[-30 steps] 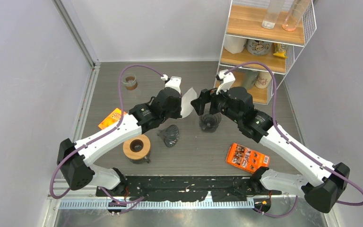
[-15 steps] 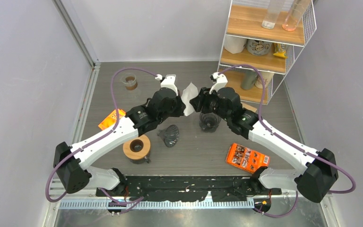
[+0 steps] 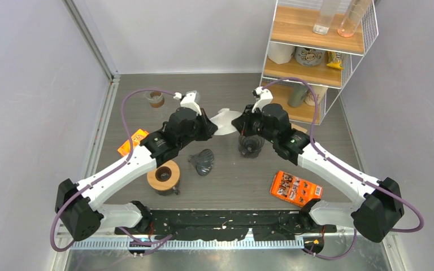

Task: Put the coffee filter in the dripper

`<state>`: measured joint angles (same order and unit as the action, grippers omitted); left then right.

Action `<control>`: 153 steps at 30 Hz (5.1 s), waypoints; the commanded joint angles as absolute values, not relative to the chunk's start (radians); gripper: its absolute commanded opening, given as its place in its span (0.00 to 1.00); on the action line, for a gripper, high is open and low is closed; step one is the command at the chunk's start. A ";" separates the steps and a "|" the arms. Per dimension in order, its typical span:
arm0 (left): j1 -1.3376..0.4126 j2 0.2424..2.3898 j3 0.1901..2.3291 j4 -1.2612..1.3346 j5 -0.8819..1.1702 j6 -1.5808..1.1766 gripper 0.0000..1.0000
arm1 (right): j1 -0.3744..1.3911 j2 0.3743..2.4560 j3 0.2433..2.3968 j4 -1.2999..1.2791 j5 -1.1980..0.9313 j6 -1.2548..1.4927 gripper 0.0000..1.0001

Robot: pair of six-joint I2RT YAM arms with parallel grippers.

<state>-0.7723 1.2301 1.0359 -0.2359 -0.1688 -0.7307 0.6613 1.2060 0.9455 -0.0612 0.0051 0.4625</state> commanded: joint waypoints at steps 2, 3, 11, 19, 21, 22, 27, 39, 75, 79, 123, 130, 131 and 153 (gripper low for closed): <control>-0.747 1.206 1.026 -0.195 -0.142 -0.719 0.08 | 0.637 1.176 0.951 -0.057 -0.063 0.446 0.05; -0.747 1.210 1.029 -0.197 -0.130 -0.711 0.13 | 0.637 1.176 0.954 -0.064 -0.068 0.448 0.05; -0.748 1.252 1.081 -0.285 0.036 -0.598 0.54 | 0.637 1.184 1.007 -0.180 -0.038 0.452 0.05; -0.782 1.161 1.058 -0.567 -0.211 -0.495 1.00 | 0.626 1.139 0.970 -0.283 0.074 0.426 0.05; -0.782 1.164 1.045 -0.609 -0.249 -0.485 1.00 | 0.621 1.124 0.964 -0.310 0.097 0.419 0.05; -0.783 1.173 1.039 -0.622 -0.250 -0.477 1.00 | 0.616 1.120 0.964 -0.333 0.117 0.417 0.05; -0.787 1.276 1.050 -0.644 -0.230 -0.474 0.99 | 0.606 1.097 0.946 -0.374 0.144 0.402 0.05; -0.793 1.483 1.122 -0.705 -0.258 -0.446 0.71 | 0.573 1.082 0.915 -0.388 0.124 0.377 0.05; -0.777 1.208 1.146 -0.742 -0.291 -0.507 0.00 | 0.524 0.936 0.825 -0.338 0.069 0.356 0.05; -0.720 1.040 1.095 -0.812 -0.233 -0.564 0.00 | 0.517 0.925 0.815 -0.333 0.070 0.346 0.05; -0.455 0.589 0.628 -0.832 -0.005 -0.868 0.00 | 0.486 0.974 0.787 -0.288 -0.029 0.347 0.05; -0.451 0.725 0.674 -0.927 -0.017 -0.822 0.00 | 0.485 0.970 0.790 -0.303 -0.024 0.342 0.05; -0.451 0.743 0.679 -0.942 -0.019 -0.818 0.00 | 0.484 0.968 0.785 -0.302 -0.019 0.342 0.05; -0.451 0.889 0.683 -0.995 -0.008 -0.799 0.00 | 0.483 0.965 0.791 -0.316 -0.003 0.334 0.05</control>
